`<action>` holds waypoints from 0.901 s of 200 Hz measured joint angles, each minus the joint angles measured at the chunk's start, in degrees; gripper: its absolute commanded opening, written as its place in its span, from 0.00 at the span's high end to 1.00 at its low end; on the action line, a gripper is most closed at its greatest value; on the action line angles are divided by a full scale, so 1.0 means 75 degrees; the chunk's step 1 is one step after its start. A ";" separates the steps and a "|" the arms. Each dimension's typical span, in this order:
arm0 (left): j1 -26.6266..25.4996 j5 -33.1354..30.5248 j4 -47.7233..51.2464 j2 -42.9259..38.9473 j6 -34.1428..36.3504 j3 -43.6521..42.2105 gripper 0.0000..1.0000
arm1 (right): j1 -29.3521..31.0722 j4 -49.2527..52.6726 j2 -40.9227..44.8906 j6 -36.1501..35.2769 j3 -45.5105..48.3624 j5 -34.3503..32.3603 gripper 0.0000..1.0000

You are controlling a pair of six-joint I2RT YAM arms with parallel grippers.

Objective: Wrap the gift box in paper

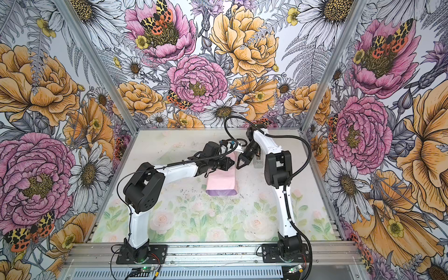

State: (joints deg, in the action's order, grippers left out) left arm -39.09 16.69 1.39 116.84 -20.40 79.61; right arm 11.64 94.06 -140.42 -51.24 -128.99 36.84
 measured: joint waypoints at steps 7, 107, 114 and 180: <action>0.0015 -0.0035 0.0003 0.0020 -0.0035 -0.0006 0.89 | -0.0009 0.0000 0.0000 0.0023 0.0000 0.0000 1.00; 0.0058 -0.0117 -0.0781 -0.0017 -0.0236 -0.0493 0.91 | -0.0012 0.0000 0.0000 0.0157 0.0000 -0.0026 0.85; 0.0058 -0.0117 -0.0801 -0.0017 -0.0239 -0.0510 0.91 | -0.0012 0.0003 0.0000 0.0207 0.0000 -0.0035 0.82; 0.0047 -0.0166 -0.0979 -0.0035 -0.0236 -0.0621 0.91 | -0.0192 -0.0391 0.0233 0.0694 0.0688 -0.0172 0.66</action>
State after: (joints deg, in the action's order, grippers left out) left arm -38.74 15.44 -5.96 116.57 -22.17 74.96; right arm 10.20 91.13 -138.67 -46.04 -123.83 35.55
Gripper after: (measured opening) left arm 0.090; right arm 0.338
